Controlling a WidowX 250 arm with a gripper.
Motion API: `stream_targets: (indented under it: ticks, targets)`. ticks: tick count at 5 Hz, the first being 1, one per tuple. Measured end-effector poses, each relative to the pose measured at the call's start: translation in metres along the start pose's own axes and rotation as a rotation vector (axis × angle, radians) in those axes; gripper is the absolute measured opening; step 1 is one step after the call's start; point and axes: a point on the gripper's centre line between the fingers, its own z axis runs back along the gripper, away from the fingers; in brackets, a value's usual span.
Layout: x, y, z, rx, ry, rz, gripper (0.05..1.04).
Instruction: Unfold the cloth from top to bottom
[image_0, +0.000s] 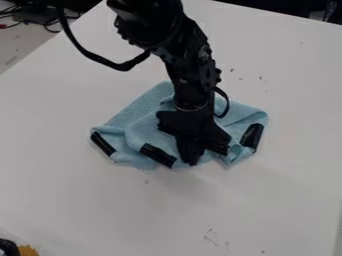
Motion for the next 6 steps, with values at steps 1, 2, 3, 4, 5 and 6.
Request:
stream_targets:
  ticks: [1, 2, 3, 4, 5, 6]
  targets:
    - [-0.0018, -0.0017, 0.0, 0.018, 0.01, -0.013, 0.219]
    - [-0.0021, -0.0017, -0.0005, 0.019, 0.012, -0.007, 0.471]
    - [-0.0014, -0.003, 0.0, 0.01, 0.007, -0.016, 0.77]
    - [-0.0003, -0.0044, -0.0005, 0.002, 0.0, -0.02, 0.989]
    - [0.0003, -0.0049, -0.002, -0.002, -0.001, -0.01, 0.952]
    - [0.0045, -0.0033, -0.0042, 0.01, -0.003, 0.016, 0.679]
